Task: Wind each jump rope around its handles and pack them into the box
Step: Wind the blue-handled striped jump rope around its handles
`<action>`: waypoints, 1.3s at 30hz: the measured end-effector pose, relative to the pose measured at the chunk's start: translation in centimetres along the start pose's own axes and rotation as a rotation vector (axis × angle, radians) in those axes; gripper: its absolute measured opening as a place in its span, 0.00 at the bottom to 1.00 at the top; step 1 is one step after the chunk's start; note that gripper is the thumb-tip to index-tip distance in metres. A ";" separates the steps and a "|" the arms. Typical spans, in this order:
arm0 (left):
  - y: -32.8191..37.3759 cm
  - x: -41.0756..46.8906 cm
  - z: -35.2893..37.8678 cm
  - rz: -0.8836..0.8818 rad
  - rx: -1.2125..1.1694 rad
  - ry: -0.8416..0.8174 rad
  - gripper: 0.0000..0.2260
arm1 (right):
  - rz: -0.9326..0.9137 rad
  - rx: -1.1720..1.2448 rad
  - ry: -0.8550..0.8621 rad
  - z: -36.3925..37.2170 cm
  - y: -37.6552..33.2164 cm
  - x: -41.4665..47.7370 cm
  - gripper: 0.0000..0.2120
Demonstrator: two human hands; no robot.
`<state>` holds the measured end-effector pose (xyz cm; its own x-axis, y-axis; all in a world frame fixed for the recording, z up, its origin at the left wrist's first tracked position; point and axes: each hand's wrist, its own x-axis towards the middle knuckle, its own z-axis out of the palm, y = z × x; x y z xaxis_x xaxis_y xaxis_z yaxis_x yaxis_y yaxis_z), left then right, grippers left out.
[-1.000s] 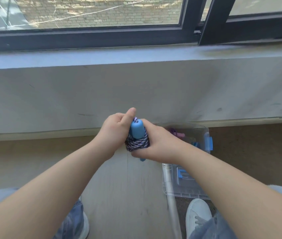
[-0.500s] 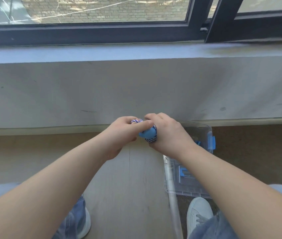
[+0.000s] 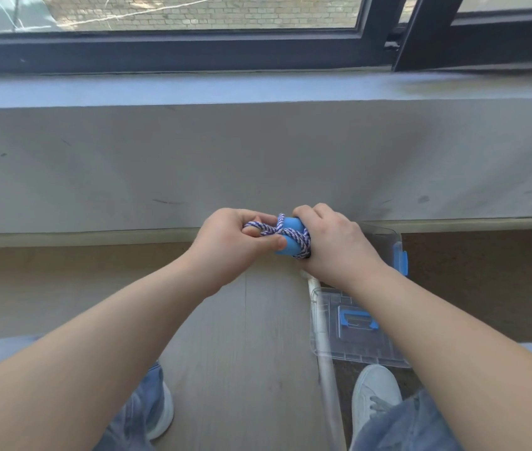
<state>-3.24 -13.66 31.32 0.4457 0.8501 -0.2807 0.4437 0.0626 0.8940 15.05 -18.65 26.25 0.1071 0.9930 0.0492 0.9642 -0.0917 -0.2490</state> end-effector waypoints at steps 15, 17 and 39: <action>-0.7 0.7 1.4 0.142 0.311 0.216 0.15 | 0.217 -0.070 -0.234 -0.1 -1.1 -0.6 0.13; -0.8 0.6 1.8 0.213 0.384 0.235 0.17 | 0.254 -0.061 -0.253 -0.1 -1.1 -0.7 0.12; -2.3 6.5 9.1 -0.253 -0.427 -0.045 0.27 | 0.607 0.473 -0.226 3.2 6.2 -0.7 0.26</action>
<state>5.68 -13.03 24.29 0.4025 0.7576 -0.5138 0.1886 0.4806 0.8564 20.21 -19.66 21.59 0.4796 0.7754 -0.4108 0.5428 -0.6300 -0.5554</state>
